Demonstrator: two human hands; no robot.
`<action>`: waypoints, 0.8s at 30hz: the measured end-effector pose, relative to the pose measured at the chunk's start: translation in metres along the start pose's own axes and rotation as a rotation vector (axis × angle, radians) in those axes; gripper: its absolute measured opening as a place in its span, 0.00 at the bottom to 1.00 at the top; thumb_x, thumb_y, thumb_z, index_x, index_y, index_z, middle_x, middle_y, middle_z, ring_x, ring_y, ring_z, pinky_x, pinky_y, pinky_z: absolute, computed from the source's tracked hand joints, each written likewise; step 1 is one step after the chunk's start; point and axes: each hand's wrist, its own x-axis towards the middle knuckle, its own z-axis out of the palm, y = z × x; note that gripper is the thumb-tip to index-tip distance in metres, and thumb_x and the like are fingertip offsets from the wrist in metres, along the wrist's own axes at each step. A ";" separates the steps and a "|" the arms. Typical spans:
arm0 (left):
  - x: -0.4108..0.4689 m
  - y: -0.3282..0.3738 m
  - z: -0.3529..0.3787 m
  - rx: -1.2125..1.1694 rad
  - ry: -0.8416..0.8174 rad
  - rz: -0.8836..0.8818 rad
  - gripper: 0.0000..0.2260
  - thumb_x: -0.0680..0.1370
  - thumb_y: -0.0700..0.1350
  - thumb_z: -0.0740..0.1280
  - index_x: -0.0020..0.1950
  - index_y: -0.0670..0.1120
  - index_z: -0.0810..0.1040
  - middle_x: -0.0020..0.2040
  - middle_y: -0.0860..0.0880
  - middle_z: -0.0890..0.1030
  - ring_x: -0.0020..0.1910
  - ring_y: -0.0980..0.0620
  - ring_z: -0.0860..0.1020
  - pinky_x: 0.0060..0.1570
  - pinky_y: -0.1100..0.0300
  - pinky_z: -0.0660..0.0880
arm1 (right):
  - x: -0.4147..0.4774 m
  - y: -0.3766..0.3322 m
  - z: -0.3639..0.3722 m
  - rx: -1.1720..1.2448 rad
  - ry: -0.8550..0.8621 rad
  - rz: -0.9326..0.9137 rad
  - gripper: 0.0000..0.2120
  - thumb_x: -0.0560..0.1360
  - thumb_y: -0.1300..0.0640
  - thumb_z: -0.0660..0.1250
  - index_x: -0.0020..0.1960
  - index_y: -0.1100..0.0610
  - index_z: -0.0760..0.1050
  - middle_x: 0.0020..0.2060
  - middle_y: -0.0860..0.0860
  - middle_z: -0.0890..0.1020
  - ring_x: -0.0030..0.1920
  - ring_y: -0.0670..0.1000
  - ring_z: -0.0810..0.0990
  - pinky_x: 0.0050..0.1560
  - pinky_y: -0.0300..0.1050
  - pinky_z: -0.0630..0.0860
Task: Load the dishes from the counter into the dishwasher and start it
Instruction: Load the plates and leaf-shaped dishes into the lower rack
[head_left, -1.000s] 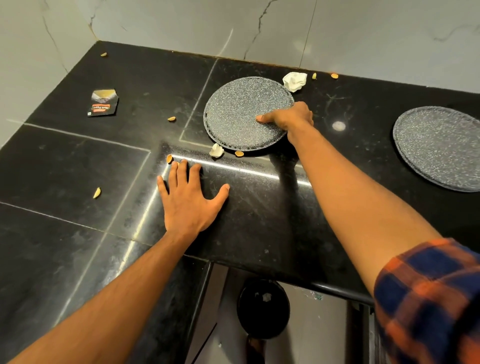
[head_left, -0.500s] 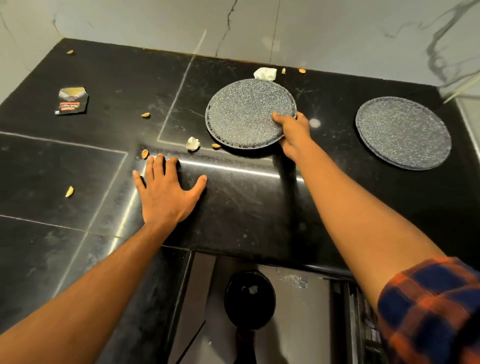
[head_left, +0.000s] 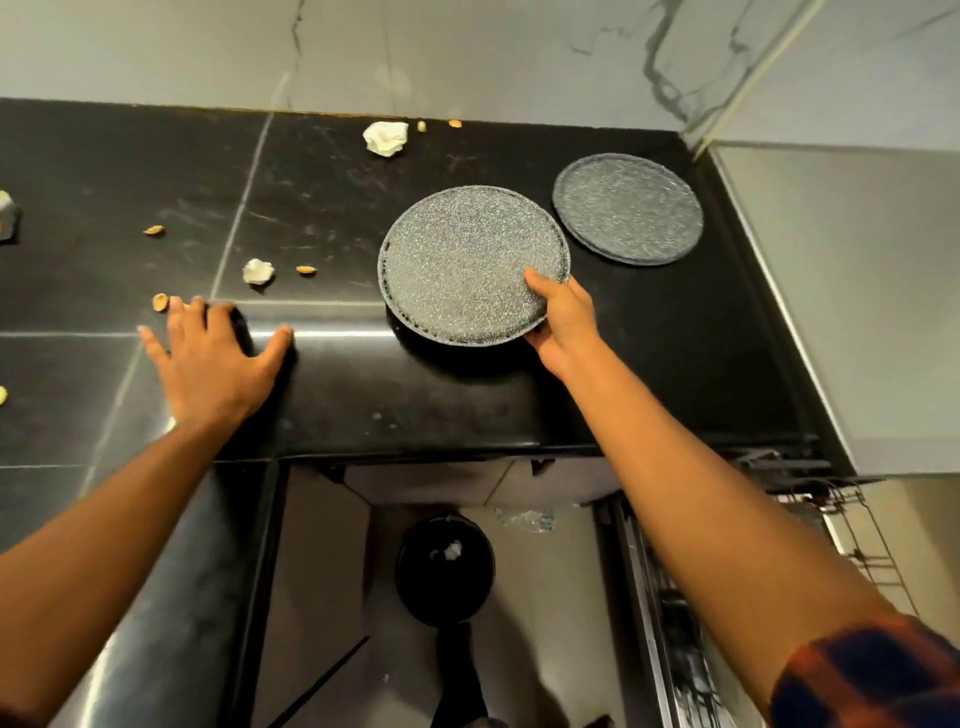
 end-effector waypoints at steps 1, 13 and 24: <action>-0.001 0.001 0.000 -0.014 0.015 0.026 0.25 0.76 0.63 0.66 0.60 0.42 0.74 0.72 0.38 0.69 0.78 0.40 0.58 0.75 0.36 0.45 | -0.010 -0.004 -0.017 0.011 0.004 -0.011 0.13 0.76 0.64 0.70 0.59 0.54 0.78 0.54 0.54 0.85 0.53 0.56 0.84 0.53 0.55 0.83; -0.175 0.152 -0.012 -0.661 0.013 0.271 0.08 0.76 0.43 0.67 0.55 0.46 0.81 0.49 0.42 0.82 0.44 0.52 0.79 0.47 0.63 0.72 | -0.119 -0.031 -0.212 0.058 -0.066 -0.120 0.19 0.78 0.65 0.67 0.69 0.62 0.74 0.63 0.61 0.81 0.63 0.61 0.80 0.64 0.61 0.77; -0.387 0.322 0.008 -1.232 -0.595 -0.382 0.09 0.83 0.40 0.63 0.45 0.46 0.79 0.31 0.55 0.82 0.28 0.60 0.80 0.25 0.66 0.72 | -0.230 -0.008 -0.419 0.011 0.026 -0.070 0.22 0.69 0.63 0.75 0.62 0.58 0.78 0.60 0.59 0.83 0.62 0.59 0.81 0.68 0.61 0.74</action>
